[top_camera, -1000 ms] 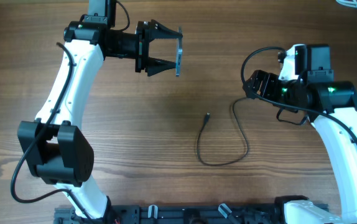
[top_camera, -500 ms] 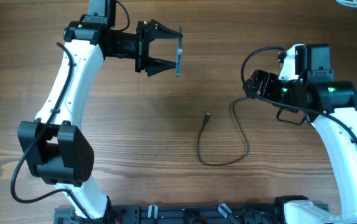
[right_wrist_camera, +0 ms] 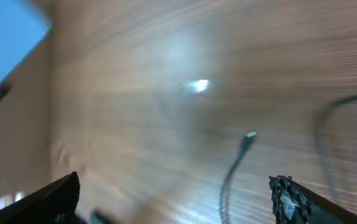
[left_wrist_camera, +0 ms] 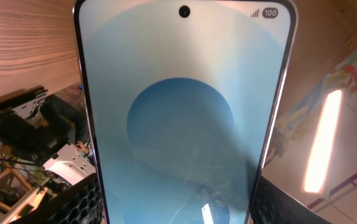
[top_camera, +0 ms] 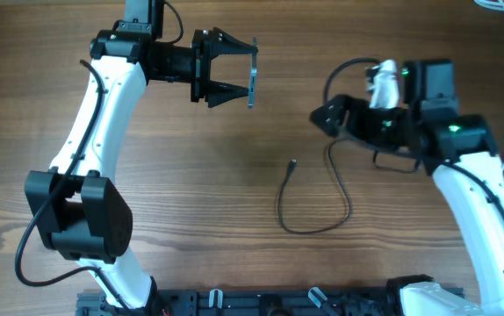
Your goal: Plug charger to phone and switch on socket
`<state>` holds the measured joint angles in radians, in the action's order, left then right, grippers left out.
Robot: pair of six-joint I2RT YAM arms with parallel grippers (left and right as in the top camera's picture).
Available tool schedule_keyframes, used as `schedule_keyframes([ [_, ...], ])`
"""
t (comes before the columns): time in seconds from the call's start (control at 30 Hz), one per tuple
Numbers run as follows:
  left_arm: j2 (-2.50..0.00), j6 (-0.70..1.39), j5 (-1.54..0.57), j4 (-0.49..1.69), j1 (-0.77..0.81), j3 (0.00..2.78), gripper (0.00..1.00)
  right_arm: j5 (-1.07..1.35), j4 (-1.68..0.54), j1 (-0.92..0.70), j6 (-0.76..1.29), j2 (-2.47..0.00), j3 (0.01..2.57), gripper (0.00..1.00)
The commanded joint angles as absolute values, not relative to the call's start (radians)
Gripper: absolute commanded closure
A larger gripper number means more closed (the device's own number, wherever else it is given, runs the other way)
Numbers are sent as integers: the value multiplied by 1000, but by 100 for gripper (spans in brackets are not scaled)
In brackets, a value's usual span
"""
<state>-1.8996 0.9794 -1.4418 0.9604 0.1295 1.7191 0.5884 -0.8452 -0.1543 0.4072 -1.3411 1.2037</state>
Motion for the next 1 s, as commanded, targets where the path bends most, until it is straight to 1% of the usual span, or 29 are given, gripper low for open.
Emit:
schedule_keyframes([
  [0.0,-1879,985,-1492,957,121,1722,28,487,-897,-270,385,-1351,1254,1],
  [0.07,-1879,985,-1492,957,121,1722,28,290,-1002,-351,403,-1351,1354,0],
  [0.13,-1879,985,-1491,957,121,1722,28,215,-1091,-437,404,-1351,1490,0],
  [0.2,-1879,985,-1474,957,121,1722,28,100,-1170,-515,463,-1351,1598,1],
  [0.27,-1879,986,-1461,957,121,1722,28,19,-1209,-579,506,-1351,1652,1],
  [0.33,-1879,1004,-1444,957,121,1722,28,-43,-1203,-637,566,-1351,1672,1],
  [0.37,-1879,1009,-1437,957,121,1722,28,-65,-1183,-660,590,-1351,1672,6],
  [0.43,-1879,1026,-1410,957,121,1722,28,-126,-1110,-735,610,-1356,1672,9],
  [0.53,-1879,1026,-1398,957,121,1722,28,-297,-1051,-842,639,-1359,1672,9],
  [0.6,-1879,1031,-1375,957,121,1722,28,-337,-995,-876,636,-1381,1672,9],
  [0.77,-1879,1031,-1302,957,128,1722,29,-360,-929,-878,630,-1493,1679,9],
  [0.9,-1879,1038,-1254,957,141,1722,28,-446,-910,-878,658,-1567,1679,13],
  [0.97,-1879,1038,-1229,957,140,1722,28,-465,-897,-878,659,-1584,1678,19],
])
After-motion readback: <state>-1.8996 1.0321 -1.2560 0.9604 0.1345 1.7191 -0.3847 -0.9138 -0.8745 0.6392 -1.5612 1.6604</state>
